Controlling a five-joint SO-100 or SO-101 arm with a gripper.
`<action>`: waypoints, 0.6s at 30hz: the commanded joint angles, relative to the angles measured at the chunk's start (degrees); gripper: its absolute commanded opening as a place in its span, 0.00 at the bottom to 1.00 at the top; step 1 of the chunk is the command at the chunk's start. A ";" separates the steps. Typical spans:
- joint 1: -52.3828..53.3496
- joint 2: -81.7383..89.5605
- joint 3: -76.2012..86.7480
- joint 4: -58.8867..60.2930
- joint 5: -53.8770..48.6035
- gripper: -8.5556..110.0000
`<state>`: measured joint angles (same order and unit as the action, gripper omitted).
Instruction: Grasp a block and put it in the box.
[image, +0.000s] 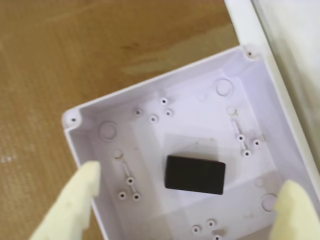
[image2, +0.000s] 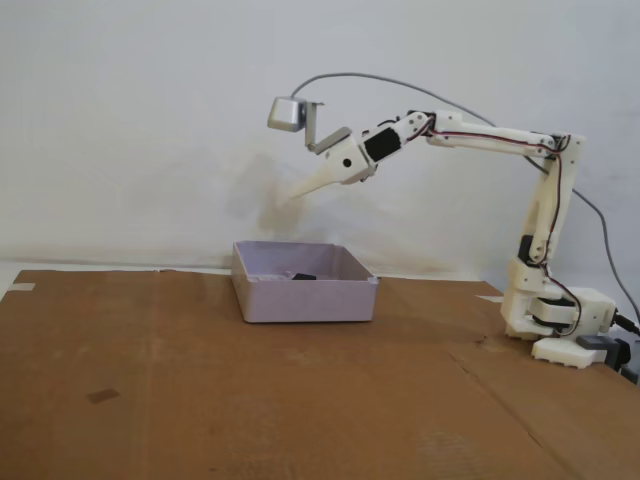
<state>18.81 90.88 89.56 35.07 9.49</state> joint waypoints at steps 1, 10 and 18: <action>-2.02 8.88 -3.25 -2.37 -0.53 0.43; -6.68 9.05 -3.34 -2.37 -0.53 0.42; -7.21 9.14 -3.34 -2.37 -0.53 0.18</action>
<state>11.78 92.11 89.56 35.07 9.49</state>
